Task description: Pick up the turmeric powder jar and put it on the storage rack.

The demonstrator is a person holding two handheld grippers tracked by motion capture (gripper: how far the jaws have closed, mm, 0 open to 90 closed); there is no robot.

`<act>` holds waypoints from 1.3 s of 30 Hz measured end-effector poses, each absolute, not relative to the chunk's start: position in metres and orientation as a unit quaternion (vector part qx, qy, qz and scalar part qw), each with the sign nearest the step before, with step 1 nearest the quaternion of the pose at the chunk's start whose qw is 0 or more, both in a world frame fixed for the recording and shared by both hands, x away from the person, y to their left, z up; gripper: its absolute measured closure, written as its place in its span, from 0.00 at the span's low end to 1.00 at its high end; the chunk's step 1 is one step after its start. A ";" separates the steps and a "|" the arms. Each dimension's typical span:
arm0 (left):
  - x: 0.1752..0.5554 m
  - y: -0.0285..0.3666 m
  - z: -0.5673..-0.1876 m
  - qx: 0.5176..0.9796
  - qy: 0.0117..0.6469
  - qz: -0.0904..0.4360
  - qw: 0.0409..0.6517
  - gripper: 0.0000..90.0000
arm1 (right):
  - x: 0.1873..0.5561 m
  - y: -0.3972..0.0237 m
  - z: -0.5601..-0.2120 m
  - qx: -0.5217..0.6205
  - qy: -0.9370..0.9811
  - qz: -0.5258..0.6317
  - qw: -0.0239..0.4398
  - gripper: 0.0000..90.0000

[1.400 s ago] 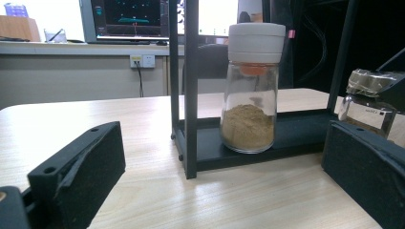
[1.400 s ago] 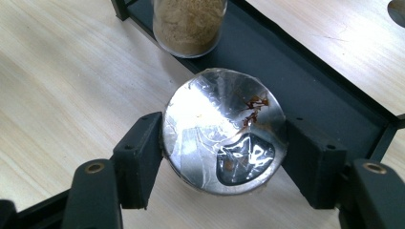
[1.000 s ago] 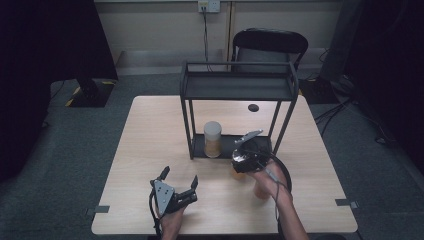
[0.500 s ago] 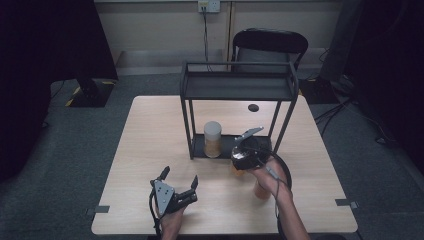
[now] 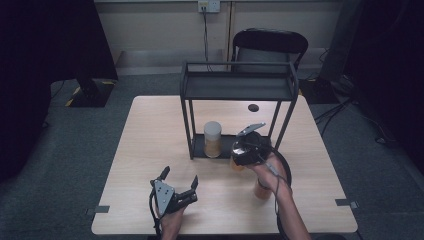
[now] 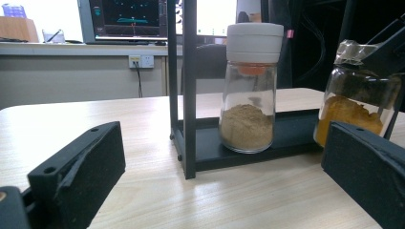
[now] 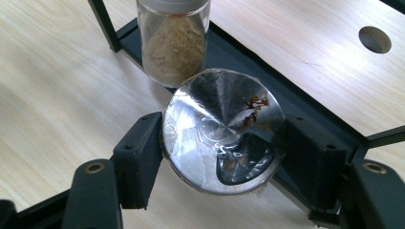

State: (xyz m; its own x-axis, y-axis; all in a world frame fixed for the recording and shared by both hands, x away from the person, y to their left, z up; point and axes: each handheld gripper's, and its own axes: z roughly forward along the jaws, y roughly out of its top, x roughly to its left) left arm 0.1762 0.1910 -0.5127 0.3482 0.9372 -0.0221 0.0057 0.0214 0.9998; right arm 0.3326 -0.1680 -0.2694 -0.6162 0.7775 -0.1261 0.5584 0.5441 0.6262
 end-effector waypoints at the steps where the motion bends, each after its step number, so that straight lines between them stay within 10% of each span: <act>1: 0.176 0.191 -0.513 0.576 0.410 0.397 0.585 0.00 | 0.333 -0.168 -0.269 0.390 0.856 0.274 0.199 0.38; 39: 0.176 0.191 -0.513 0.576 0.407 0.399 0.586 0.00 | 0.360 -0.160 -0.261 0.413 0.840 0.283 0.211 0.38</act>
State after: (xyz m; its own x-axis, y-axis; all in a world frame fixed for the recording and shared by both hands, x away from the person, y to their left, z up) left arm 0.1758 0.1909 -0.5133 0.3500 0.9366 -0.0170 0.0007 0.0179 0.9998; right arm 0.3601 -0.1601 -0.2611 -0.5699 0.8127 -0.1214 0.5737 0.4993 0.6492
